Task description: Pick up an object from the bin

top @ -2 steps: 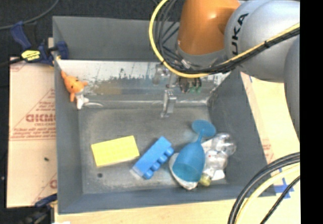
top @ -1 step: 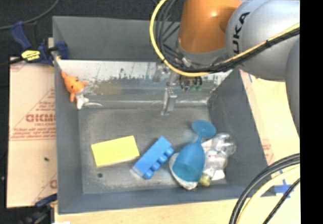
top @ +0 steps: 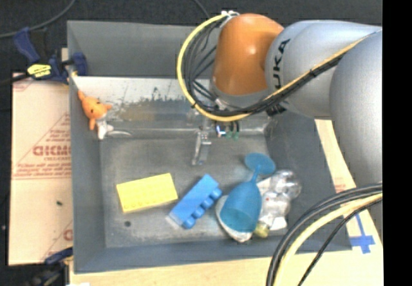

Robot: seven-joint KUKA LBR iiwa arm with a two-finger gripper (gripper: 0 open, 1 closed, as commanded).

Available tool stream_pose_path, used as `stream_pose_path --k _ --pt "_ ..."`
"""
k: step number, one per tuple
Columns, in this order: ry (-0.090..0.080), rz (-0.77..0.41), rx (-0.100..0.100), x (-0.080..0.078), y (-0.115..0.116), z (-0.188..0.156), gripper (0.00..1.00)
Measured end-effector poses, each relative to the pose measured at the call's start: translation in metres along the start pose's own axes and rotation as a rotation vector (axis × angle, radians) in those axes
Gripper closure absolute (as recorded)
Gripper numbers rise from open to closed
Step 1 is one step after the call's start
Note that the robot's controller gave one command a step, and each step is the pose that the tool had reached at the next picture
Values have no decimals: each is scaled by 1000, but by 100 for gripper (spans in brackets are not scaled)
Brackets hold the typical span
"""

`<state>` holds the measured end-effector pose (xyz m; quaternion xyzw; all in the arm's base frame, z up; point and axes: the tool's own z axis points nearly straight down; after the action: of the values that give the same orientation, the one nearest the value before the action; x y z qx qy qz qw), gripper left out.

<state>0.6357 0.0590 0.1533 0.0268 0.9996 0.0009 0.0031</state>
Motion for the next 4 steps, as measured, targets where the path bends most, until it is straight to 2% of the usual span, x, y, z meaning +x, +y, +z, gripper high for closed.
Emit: stream_pose_path --k 1,2,4 --pt "-2 97 -1 18 8 82 0" --pt "-3 -67 -1 32 19 82 100" --pt "-3 -65 -2 32 19 82 100"
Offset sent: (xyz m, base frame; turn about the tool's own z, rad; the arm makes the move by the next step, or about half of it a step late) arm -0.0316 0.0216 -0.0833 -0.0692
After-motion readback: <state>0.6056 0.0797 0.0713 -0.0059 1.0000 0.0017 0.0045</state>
